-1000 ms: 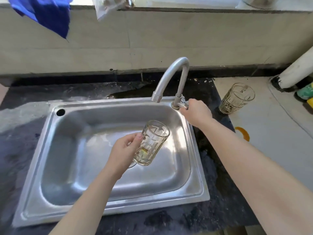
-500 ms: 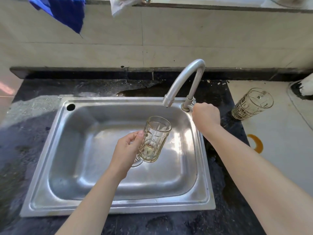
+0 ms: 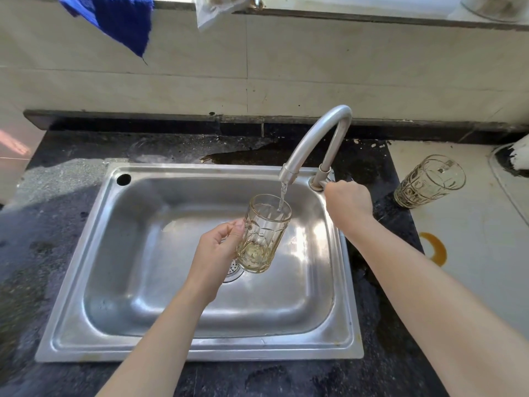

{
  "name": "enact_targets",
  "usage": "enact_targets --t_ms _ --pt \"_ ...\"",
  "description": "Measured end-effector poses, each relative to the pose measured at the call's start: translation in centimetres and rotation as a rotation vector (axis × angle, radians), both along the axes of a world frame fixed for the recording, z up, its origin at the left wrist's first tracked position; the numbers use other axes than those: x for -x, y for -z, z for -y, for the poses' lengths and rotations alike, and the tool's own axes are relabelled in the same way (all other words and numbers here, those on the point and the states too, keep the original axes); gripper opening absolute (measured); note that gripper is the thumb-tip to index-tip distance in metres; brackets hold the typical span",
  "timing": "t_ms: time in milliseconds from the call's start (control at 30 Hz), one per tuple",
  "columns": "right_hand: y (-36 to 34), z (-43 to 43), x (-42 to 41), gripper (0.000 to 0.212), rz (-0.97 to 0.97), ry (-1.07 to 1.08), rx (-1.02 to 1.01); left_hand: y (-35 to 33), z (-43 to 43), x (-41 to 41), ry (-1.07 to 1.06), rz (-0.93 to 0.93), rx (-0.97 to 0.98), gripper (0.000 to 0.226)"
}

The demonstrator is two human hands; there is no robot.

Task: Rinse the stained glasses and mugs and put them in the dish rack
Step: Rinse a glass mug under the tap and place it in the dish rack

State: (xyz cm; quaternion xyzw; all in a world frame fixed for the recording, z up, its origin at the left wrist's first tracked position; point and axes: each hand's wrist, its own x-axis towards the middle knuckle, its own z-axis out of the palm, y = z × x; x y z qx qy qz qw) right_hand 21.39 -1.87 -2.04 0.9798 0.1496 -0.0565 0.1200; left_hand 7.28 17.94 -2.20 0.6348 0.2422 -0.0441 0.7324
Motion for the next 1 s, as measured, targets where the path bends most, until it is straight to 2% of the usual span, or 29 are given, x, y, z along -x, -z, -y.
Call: enact_targets --t_ms 267,333,400,433,500,567,633,700,800,867,933,1000 --pt "-0.3 -0.1 -0.2 0.019 0.027 -0.008 -0.001 0.0 0.1 -0.3 0.008 0.005 0.026 0.021" --pt "-0.5 -0.1 0.0 0.009 0.185 -0.016 -0.125 0.0 0.0 -0.3 0.007 0.006 0.034 0.022" --pt "-0.1 0.1 1.2 0.014 0.313 -0.033 -0.433 0.0 -0.2 -0.4 0.001 0.004 0.045 0.023" --pt "-0.3 -0.2 2.1 0.013 0.211 0.017 -0.638 -0.1 -0.3 -0.5 -0.001 0.002 0.053 0.023" --pt "-0.4 -0.7 4.1 0.017 -0.165 0.219 -0.928 0.1 -0.3 -0.6 0.002 -0.009 0.059 0.023" --pt "0.1 -1.1 5.7 0.026 -0.448 0.335 -1.110 0.3 -0.1 -0.7 0.003 -0.011 0.054 0.023" --pt "0.7 -1.5 6.7 0.042 -0.600 0.362 -1.230 0.5 0.1 -0.7 0.003 -0.016 0.060 0.022" --pt "1.4 -1.8 7.1 0.051 -0.682 0.364 -1.282 0.8 0.3 -0.7 -0.007 -0.029 0.062 0.022" --pt "1.4 -2.6 7.1 0.044 -0.748 0.326 -1.335 1.4 -0.1 -0.7 -0.048 -0.040 0.108 0.023" --pt "1.2 -3.2 6.8 0.044 -0.744 0.303 -1.340 1.6 -0.4 -1.1 -0.086 -0.052 0.166 0.023" --pt "1.3 -3.3 6.6 0.055 -0.703 0.293 -1.326 1.6 -0.3 -1.8 -0.094 -0.064 0.216 0.023" --pt "1.3 -2.7 6.6 0.049 -0.648 0.355 -1.368 1.5 0.3 -2.6 -0.046 -0.084 0.218 0.022"
